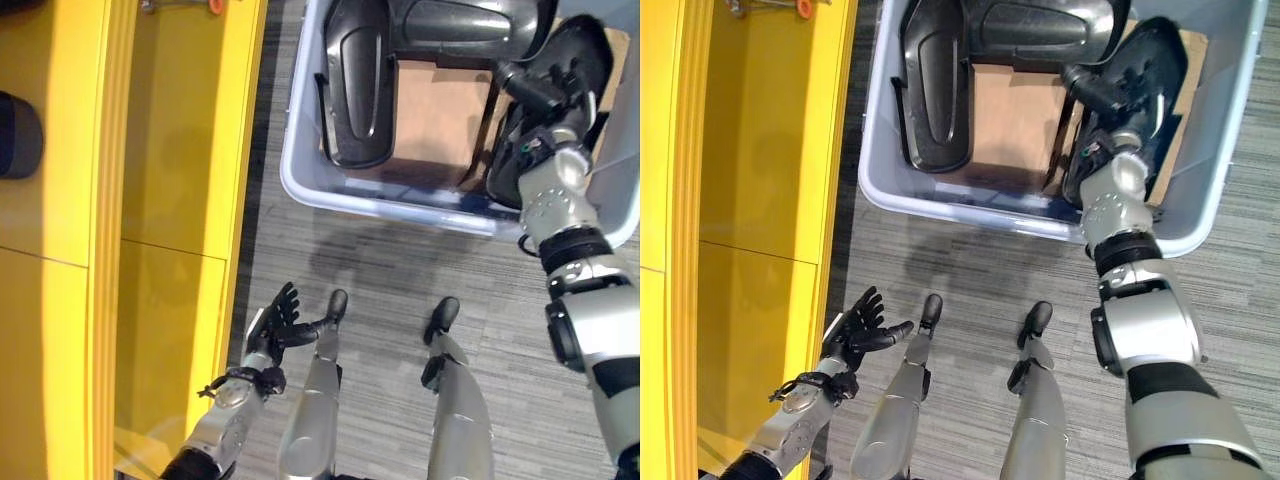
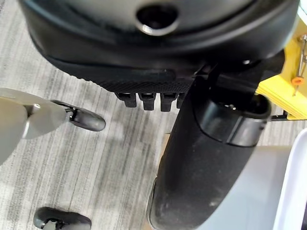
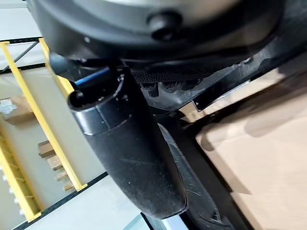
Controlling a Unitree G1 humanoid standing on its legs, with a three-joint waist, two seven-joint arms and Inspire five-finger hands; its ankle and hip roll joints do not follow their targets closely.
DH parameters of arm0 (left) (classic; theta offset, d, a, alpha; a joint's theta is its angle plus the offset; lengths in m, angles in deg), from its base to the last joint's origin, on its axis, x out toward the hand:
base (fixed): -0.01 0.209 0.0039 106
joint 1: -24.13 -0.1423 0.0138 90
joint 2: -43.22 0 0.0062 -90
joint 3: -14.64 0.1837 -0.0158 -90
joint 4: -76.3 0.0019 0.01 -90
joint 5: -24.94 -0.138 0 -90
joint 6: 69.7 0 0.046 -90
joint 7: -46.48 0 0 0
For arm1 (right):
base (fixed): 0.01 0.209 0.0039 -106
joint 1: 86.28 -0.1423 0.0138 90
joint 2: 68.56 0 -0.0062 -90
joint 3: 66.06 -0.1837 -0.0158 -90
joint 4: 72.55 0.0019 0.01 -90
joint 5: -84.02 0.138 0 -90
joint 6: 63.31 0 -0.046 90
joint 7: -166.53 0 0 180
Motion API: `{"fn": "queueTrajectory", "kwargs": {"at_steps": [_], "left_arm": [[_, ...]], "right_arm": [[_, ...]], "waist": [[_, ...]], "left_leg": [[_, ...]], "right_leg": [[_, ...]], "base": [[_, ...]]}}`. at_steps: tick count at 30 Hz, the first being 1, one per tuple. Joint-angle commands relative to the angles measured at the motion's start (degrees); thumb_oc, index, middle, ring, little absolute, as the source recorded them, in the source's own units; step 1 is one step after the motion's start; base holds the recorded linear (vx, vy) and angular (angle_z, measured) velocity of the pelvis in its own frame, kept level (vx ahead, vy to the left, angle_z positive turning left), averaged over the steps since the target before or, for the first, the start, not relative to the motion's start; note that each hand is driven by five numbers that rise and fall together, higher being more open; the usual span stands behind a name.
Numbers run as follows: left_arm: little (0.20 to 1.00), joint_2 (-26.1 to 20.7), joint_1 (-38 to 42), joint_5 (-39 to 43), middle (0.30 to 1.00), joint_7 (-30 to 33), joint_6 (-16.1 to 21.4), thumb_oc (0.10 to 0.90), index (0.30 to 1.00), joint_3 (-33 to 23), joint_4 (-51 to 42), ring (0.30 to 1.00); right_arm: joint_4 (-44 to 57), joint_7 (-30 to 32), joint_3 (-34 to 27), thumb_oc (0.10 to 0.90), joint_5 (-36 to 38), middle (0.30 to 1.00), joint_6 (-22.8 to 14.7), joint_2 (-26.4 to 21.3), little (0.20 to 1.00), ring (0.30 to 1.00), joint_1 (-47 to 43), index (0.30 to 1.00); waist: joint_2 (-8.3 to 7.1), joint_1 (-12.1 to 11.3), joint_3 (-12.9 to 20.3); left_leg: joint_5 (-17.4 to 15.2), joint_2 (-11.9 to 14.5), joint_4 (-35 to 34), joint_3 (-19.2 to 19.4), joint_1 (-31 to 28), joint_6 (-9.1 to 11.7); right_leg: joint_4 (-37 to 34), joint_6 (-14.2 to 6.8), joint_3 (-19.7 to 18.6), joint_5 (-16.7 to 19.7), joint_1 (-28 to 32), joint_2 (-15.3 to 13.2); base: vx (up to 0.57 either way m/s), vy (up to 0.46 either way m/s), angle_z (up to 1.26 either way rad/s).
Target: Move parts from the plastic box to the shelf.
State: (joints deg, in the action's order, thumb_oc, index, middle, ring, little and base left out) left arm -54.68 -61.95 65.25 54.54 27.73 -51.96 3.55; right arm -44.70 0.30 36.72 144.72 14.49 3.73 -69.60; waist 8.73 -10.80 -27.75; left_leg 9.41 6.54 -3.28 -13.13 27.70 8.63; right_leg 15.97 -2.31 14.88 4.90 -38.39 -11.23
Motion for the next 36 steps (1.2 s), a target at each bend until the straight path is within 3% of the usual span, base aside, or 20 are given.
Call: {"fn": "queueTrajectory", "kwargs": {"at_steps": [1, 5, 10, 13, 21, 25, 28, 36], "left_arm": [[1.000, -4.35, -1.43, 0.54, 1.000, -0.79, 2.18, 0.900, 1.000, 4.17, -5.10, 1.000], [1.000, -4.25, -0.93, 0.31, 1.000, -0.78, 2.32, 0.900, 1.000, 4.25, -4.89, 1.000], [1.000, -4.07, -1.39, 0.32, 1.000, -0.26, 2.51, 0.900, 1.000, 3.38, -5.21, 1.000], [1.000, -3.84, -2.24, 0.54, 1.000, 0.21, 2.61, 0.900, 1.000, 2.18, -5.36, 1.000], [1.000, -3.56, -4.19, -0.09, 1.000, 0.48, 2.37, 0.900, 1.000, 0.37, -5.80, 1.000], [1.000, -3.53, -5.10, -0.82, 1.000, 0.59, 2.34, 0.900, 1.000, -0.45, -6.17, 1.000], [1.000, -3.63, -6.74, -2.47, 1.000, 0.29, 2.64, 0.900, 1.000, -2.27, -6.74, 1.000], [1.000, -3.17, -7.91, -3.88, 1.000, 0.40, 2.66, 0.900, 1.000, -3.52, -6.83, 1.000]], "right_arm": [[1.43, -1.60, 5.75, 0.900, -3.49, 1.000, -2.56, -4.85, 1.000, 1.000, -5.12, 1.000], [5.89, -1.86, 7.27, 0.900, -4.25, 1.000, -3.22, -6.48, 1.000, 1.000, -5.05, 1.000], [21.18, -0.80, 8.68, 0.900, -6.91, 1.000, -5.93, -8.72, 1.000, 1.000, -2.08, 1.000], [33.38, 0.16, 6.67, 0.900, -9.39, 1.000, -8.74, -10.17, 1.000, 1.000, 3.48, 1.000], [51.88, 1.07, -0.05, 0.900, -16.74, 1.000, -10.38, -8.90, 1.000, 1.000, 19.02, 1.000], [57.59, 1.85, -2.02, 0.900, -21.47, 1.000, -10.31, -8.68, 1.000, 1.000, 24.43, 1.000], [63.03, 3.28, -4.50, 0.900, -31.43, 1.000, -8.94, -10.88, 1.000, 1.000, 30.98, 1.000], [69.68, 1.83, -4.82, 0.900, -40.56, 1.000, -6.60, -9.04, 1.000, 1.000, 43.08, 1.000]], "waist": [[0.02, -1.19, 3.39], [-0.39, -0.58, 3.14], [-1.92, 1.22, 2.56], [-2.94, 2.93, 2.09], [-4.69, 5.32, 1.91], [-5.43, 5.96, 2.03], [-6.29, 6.95, 2.49], [-7.26, 8.35, 2.73]], "left_leg": [[-2.81, 1.46, -1.72, -1.05, -8.34, -1.95], [-2.83, 1.40, -1.72, -1.08, -8.38, -1.93], [-3.08, 1.51, -1.72, -0.57, -8.65, -1.92], [-3.35, 1.74, -1.72, -0.10, -9.23, -1.95], [-3.86, 2.16, -1.72, 0.60, -10.34, -1.99], [-3.90, 2.42, -1.72, 0.95, -10.65, -1.85], [-3.98, 2.69, -1.72, 1.24, -10.96, -1.64], [-3.96, 2.92, -1.72, 2.06, -11.42, -1.69]], "right_leg": [[0.82, -5.67, -1.60, -0.14, 1.79, -3.63], [0.76, -5.69, -1.65, 0.03, 1.84, -3.54], [0.29, -5.70, -2.06, 0.55, 1.97, -3.12], [0.07, -5.78, -2.47, 0.75, 2.15, -2.93], [-0.79, -5.85, -2.81, 1.02, 3.52, -2.39], [-1.60, -5.87, -2.88, 1.25, 4.30, -1.99], [-2.66, -5.97, -2.83, 1.54, 5.15, -1.73], [-3.58, -6.10, -3.21, 2.35, 5.42, -1.29]], "base": [[0.00, 0.000, 0.00], [0.00, 0.001, 0.06], [0.00, 0.006, 0.04], [0.00, 0.000, 0.00], [-0.01, 0.005, -0.03], [-0.02, -0.003, -0.11], [-0.02, -0.009, -0.09], [-0.01, 0.002, -0.03]]}}
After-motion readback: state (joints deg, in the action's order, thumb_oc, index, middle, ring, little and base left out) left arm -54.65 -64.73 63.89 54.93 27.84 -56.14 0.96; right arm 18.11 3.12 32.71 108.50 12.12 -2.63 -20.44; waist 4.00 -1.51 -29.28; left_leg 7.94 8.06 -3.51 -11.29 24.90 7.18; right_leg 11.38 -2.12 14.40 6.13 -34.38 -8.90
